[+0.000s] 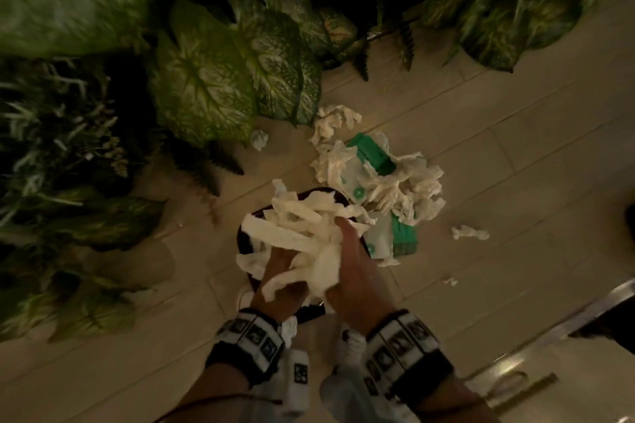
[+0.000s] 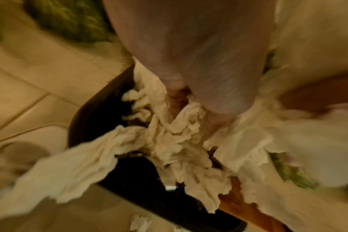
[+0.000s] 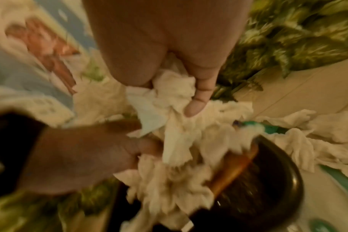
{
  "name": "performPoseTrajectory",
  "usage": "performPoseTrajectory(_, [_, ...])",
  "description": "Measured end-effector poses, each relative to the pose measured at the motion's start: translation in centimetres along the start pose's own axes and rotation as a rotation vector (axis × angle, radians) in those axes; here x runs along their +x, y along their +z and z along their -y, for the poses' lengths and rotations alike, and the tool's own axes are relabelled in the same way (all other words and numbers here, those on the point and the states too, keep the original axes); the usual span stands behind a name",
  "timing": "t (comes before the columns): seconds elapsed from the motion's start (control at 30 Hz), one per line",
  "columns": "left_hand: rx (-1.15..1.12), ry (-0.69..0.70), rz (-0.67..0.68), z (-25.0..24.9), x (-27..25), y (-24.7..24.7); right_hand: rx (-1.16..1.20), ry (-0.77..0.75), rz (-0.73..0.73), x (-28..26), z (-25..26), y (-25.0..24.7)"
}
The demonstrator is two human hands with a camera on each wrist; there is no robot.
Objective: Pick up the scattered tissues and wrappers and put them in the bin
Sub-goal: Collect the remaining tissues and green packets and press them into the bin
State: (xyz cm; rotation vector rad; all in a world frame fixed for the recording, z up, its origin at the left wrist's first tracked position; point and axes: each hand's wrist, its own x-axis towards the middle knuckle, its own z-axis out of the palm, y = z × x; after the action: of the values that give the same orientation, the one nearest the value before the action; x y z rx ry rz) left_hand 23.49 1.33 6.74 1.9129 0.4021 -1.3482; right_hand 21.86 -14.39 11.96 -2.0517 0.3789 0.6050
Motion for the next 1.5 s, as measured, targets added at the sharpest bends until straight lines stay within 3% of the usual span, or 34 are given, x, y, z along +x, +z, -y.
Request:
performPoseTrajectory(0.03, [0.017,0.059,0.026,-0.9,-0.1,0.3,-0.123,0.011,0.019,1.0,-0.6,1.3])
performPoseTrajectory(0.13, [-0.053,0.297,-0.232,-0.7,0.4,0.1,-0.479,0.019,-0.007,3.9,-2.1,4.3])
performPoseTrajectory(0.23, [-0.18,0.363,-0.305,1.0,-0.3,-1.6,-0.698,0.056,0.003,6.0,-3.0,6.0])
performPoseTrajectory(0.33, [-0.3,0.373,-0.363,2.1,-1.5,-2.3,-0.776,0.139,0.099,7.5,-3.4,7.2])
performPoseTrajectory(0.43, [-0.046,0.478,-0.587,2.3,-1.8,-2.7,-0.765,0.141,0.17,8.5,-3.7,8.5])
performPoseTrajectory(0.5, [0.128,0.528,-0.516,2.1,-1.3,-2.3,-0.813,0.085,0.173,9.1,-4.7,9.4])
performPoseTrajectory(0.63, [0.396,0.392,-0.23,1.9,2.1,-1.0,-0.749,0.165,0.27,10.1,-4.7,9.1])
performPoseTrajectory(0.77, [0.582,0.356,-0.198,1.9,6.9,-0.6,-0.643,0.101,0.322,9.4,-4.4,7.6])
performPoseTrajectory(0.9, [0.754,0.242,-0.142,3.0,10.3,-0.5,-0.43,-0.007,0.362,6.0,-2.5,2.6])
performPoseTrajectory(1.0, [0.758,0.222,-0.107,3.0,11.8,-1.1,-0.156,-0.106,0.157,2.4,-1.4,-2.3])
performPoseTrajectory(1.07, [0.733,0.247,-0.032,1.0,10.6,-2.4,-0.115,-0.127,0.03,0.7,-2.1,-5.1])
performPoseTrajectory(1.13, [0.605,0.257,0.064,-1.5,7.1,-4.2,-0.128,-0.105,-0.106,-0.2,-4.1,-7.2])
performPoseTrajectory(1.23, [0.61,0.285,0.194,-5.1,0.4,-8.0,-0.128,-0.039,-0.238,-0.5,-7.9,-8.8])
performPoseTrajectory(1.37, [0.477,0.328,0.06,-10.9,-4.1,-13.3,-0.071,0.137,-0.278,0.4,-13.5,-8.3])
performPoseTrajectory(1.43, [0.374,0.412,-0.079,-12.9,-2.0,-14.6,-0.058,0.254,-0.223,1.3,-16.4,-7.3])
performPoseTrajectory(1.5, [0.427,0.437,-0.123,-13.8,2.4,-14.9,-0.065,0.367,-0.132,2.4,-19.4,-6.0])
